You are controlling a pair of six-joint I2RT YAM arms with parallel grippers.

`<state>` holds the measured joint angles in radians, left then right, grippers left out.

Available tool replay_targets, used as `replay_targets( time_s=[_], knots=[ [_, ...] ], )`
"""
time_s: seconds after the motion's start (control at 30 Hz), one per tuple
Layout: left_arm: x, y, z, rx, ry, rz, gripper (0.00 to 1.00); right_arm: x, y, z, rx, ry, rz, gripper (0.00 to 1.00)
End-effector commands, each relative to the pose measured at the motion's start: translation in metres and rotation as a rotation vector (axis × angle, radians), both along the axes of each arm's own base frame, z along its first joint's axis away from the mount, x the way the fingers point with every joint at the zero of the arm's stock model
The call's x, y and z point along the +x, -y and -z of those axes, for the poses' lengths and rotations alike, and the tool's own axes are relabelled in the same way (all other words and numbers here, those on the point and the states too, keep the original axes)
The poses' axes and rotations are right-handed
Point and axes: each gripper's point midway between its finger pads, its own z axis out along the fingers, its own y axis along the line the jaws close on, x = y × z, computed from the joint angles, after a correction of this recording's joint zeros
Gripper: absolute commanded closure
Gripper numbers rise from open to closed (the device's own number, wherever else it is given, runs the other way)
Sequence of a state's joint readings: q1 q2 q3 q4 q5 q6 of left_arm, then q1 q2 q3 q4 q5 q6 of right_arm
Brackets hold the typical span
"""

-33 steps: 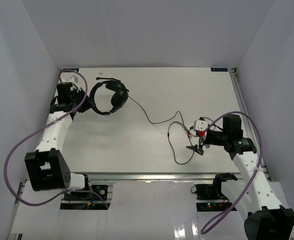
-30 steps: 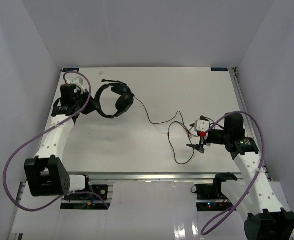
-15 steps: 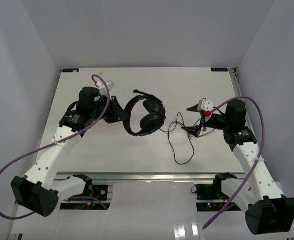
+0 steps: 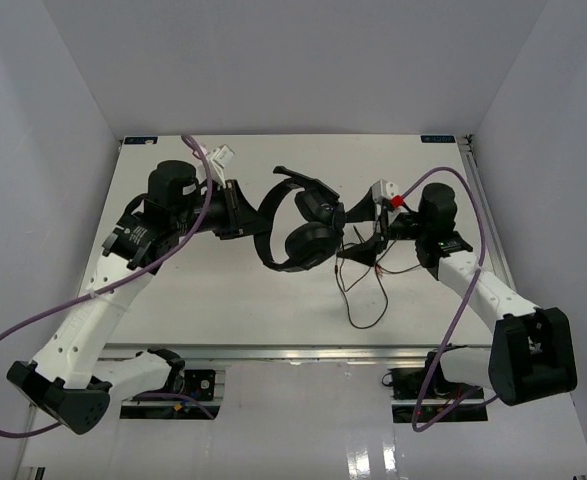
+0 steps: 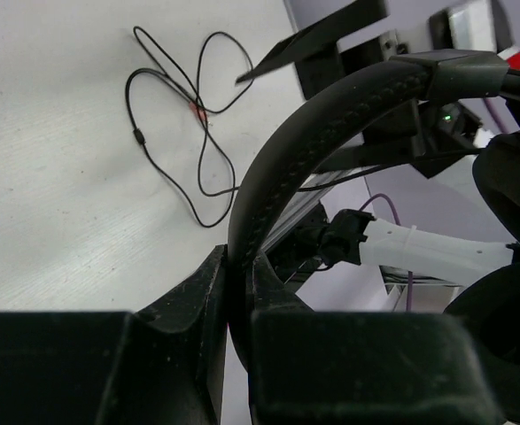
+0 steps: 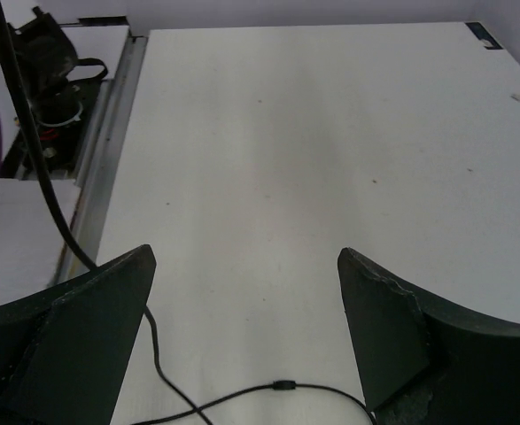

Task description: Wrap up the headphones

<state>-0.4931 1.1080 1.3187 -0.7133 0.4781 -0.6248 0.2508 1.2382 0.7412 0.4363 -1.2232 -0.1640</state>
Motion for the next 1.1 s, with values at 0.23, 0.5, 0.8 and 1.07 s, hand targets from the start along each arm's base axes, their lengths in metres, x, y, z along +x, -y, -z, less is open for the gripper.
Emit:
replay_targets(
  time_s=[0.23, 0.5, 0.8, 1.07],
  knots=[
    [-0.018, -0.016, -0.078, -0.061, 0.135, -0.038, 1.00, -0.043, -0.052, -0.001, -0.002, 0.101, -0.193, 0.05],
    [-0.028, -0.021, -0.091, -0.084, 0.162, -0.039, 1.00, 0.040, -0.044, 0.005, -0.117, 0.132, 0.257, 0.02],
    [-0.032, -0.033, -0.084, -0.031, 0.171, -0.076, 1.00, 0.013, -0.030, 0.011, -0.251, 0.245, 0.051, 0.06],
    [-0.030, -0.035, -0.079, -0.016, 0.176, -0.085, 1.00, -0.005, -0.011, 0.004, -0.274, 0.295, -0.034, 0.06]
  ],
)
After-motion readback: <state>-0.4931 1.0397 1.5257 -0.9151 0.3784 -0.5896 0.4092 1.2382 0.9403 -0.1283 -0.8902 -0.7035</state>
